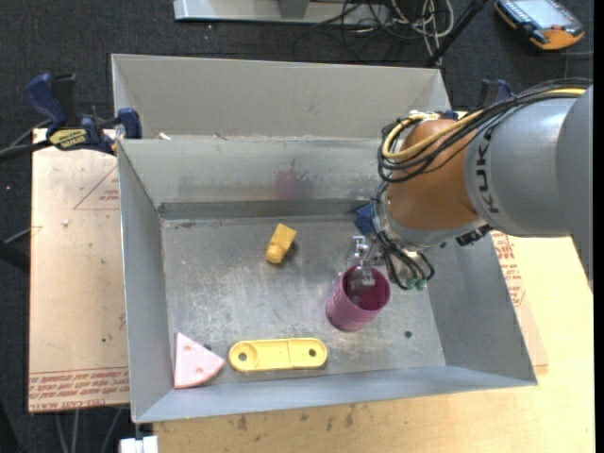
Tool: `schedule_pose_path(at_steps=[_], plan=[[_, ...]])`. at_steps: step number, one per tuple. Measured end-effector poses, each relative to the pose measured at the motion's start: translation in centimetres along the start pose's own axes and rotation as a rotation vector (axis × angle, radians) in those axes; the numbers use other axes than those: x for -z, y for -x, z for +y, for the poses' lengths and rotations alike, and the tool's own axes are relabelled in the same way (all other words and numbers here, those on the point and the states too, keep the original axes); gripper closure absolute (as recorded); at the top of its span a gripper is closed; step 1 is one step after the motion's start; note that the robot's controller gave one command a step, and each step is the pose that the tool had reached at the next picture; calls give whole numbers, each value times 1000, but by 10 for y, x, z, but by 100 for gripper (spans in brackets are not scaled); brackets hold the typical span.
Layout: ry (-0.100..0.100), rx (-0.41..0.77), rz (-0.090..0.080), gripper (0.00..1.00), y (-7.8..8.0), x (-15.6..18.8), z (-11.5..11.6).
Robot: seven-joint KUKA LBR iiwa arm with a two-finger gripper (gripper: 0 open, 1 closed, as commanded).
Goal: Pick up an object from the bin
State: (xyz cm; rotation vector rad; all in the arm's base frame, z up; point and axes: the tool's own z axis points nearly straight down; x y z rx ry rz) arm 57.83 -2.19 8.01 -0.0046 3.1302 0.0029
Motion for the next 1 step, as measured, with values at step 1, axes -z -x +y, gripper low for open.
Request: schedule_pose_path(at_steps=[1], plan=[[-1,25,-1,100,3,185,29]])
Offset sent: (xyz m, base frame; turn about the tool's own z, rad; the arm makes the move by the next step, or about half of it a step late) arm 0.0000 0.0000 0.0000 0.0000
